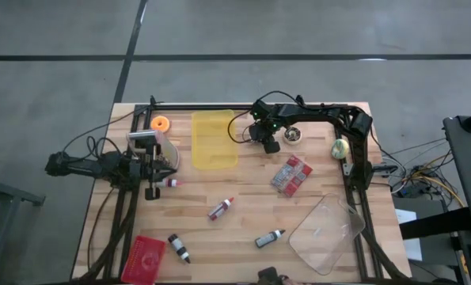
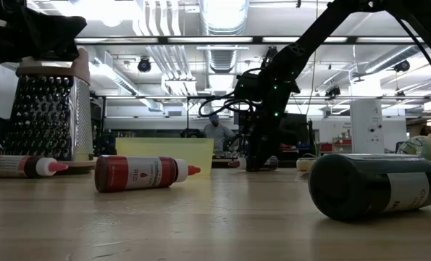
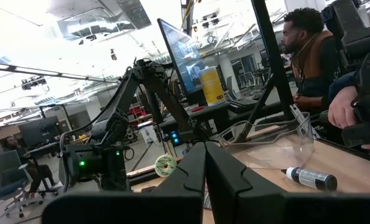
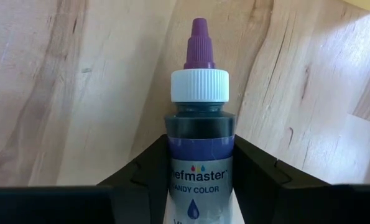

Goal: Pick & Place Food Item
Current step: Put the purple food coloring into the yellow bin

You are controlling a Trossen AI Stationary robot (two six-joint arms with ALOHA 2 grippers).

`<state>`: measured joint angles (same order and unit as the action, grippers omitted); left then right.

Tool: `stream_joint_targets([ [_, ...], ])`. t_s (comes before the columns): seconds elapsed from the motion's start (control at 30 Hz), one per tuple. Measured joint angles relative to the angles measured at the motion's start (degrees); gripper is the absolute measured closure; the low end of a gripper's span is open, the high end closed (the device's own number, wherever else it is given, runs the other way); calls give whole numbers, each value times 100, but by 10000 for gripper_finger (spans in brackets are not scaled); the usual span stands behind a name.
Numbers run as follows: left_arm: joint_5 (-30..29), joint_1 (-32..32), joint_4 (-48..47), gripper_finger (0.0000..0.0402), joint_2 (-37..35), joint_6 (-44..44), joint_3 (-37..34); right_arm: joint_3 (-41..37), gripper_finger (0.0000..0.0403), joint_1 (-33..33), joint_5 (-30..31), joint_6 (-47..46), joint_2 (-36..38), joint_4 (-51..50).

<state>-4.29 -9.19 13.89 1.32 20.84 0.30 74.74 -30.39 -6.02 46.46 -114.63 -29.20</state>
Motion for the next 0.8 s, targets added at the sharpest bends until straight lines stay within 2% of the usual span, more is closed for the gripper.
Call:
stream_joint_targets([
  [0.47, 0, 0, 0, 388, 2, -2, 2, -9, 266, 0, 17, -27, 63, -46],
  [0.8, 0, 0, -2, 388, 0, -2, 2, 28, 266, 47, 17, -437, 748, -61],
])
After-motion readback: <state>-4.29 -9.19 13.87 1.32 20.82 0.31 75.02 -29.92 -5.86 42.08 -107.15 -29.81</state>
